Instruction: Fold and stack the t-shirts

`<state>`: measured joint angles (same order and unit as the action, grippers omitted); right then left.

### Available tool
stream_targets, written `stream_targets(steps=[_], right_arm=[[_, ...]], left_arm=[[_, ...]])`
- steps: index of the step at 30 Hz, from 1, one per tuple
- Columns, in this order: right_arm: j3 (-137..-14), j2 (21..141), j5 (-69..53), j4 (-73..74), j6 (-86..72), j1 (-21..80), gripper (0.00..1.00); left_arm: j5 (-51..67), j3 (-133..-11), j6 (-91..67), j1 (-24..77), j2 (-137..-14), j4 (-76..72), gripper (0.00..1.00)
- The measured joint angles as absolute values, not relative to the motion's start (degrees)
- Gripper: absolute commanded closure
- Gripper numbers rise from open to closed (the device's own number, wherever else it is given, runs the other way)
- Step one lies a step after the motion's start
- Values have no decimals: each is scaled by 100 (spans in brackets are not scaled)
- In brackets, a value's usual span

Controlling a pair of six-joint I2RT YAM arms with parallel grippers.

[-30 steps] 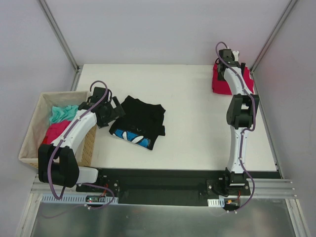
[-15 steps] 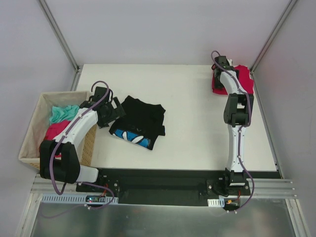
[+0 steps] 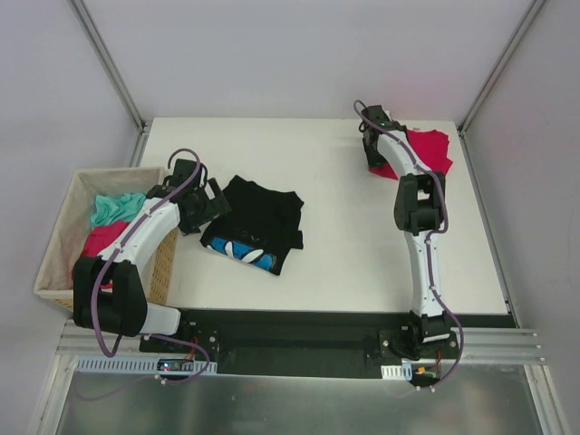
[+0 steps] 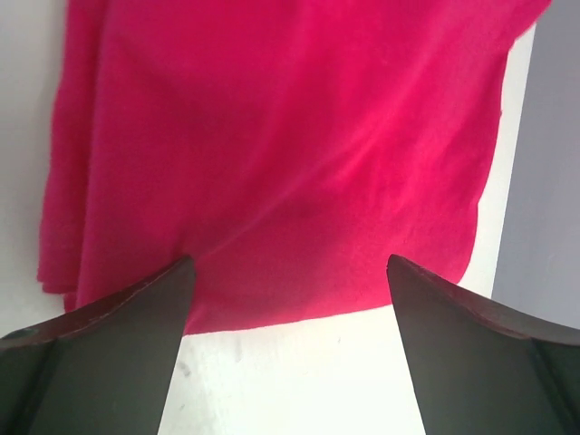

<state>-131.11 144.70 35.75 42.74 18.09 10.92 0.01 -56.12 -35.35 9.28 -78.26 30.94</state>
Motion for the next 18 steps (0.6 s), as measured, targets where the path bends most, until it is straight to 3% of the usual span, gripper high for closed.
stream_targets(steps=[10,18], right_arm=[[-11705,13725,3809,4340,1826,1828,7],[-11303,13469,3717,4762,1684,2307,8]], left_arm=[[128,-5612,-3535,928,-7712,3094,1],[252,-5612,-3535,928,-7474,3096,1]])
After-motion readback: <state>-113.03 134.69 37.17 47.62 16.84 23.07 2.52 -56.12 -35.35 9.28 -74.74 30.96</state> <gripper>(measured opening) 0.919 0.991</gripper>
